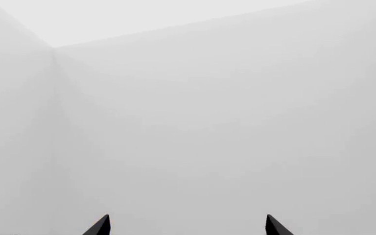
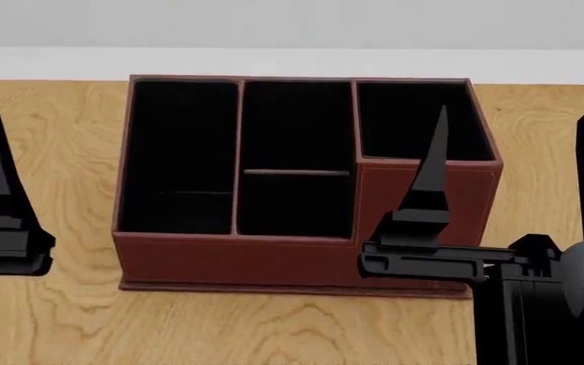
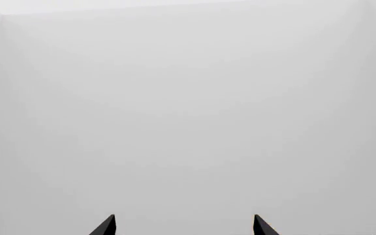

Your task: Pick up the white mug and place it to the right of the caddy.

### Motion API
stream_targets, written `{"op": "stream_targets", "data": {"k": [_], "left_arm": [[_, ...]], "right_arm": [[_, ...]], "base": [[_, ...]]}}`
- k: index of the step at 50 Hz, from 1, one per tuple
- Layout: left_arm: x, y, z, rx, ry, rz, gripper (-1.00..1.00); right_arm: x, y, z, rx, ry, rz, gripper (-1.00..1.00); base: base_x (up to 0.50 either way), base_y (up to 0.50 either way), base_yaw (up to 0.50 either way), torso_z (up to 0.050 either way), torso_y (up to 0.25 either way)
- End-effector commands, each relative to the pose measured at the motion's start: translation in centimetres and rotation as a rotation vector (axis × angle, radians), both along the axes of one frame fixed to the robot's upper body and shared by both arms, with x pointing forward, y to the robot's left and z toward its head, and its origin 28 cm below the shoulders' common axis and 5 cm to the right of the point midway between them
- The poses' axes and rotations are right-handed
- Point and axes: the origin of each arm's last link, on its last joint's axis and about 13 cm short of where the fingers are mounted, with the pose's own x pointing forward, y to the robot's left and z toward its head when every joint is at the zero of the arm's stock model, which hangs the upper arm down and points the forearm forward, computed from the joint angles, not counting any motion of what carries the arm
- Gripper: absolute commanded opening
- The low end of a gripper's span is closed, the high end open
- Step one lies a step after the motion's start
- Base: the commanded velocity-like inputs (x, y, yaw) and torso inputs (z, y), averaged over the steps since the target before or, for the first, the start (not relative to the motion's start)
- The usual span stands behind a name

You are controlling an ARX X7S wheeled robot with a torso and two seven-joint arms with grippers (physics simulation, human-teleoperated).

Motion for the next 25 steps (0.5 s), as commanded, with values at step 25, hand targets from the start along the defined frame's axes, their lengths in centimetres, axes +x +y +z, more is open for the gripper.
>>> {"op": "stream_targets", "data": {"k": [25], "left_arm": [[-0.21, 0.22, -0.01, -0.045, -0.024, -0.019, 1.00]], "right_arm": [[-0.18, -0.03, -0.09, 0.002, 0.001, 0.000, 1.00]], "base": [[0.00, 0.00, 0.00, 0.000, 0.000]]}}
